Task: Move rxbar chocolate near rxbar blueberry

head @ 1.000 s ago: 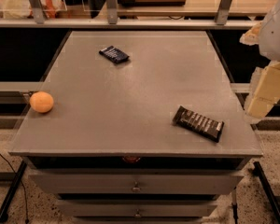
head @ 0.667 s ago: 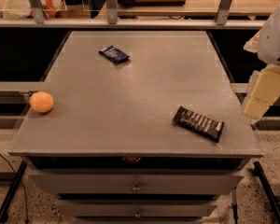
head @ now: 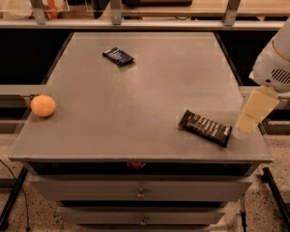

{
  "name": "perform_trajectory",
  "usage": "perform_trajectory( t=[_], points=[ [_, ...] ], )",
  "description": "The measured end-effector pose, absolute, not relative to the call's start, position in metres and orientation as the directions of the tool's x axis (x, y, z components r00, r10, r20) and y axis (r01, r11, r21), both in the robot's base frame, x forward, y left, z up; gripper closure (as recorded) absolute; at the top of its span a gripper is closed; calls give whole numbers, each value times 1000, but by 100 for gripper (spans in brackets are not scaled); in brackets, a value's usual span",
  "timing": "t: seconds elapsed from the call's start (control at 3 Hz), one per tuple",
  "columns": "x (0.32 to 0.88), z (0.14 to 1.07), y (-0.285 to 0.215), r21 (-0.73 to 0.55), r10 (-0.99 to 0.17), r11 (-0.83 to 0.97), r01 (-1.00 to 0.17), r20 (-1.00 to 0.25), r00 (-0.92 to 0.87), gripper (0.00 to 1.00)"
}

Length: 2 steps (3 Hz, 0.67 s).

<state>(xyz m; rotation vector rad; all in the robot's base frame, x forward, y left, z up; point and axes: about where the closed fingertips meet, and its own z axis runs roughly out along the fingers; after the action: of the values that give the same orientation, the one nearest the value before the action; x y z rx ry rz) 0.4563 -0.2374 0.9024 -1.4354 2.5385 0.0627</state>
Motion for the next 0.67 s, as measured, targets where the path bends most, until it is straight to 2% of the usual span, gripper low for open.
perform_trajectory(
  t=[0.67],
  points=[
    [455,859,-219,-17,-820,536,-844,-246,-516,0]
  ],
)
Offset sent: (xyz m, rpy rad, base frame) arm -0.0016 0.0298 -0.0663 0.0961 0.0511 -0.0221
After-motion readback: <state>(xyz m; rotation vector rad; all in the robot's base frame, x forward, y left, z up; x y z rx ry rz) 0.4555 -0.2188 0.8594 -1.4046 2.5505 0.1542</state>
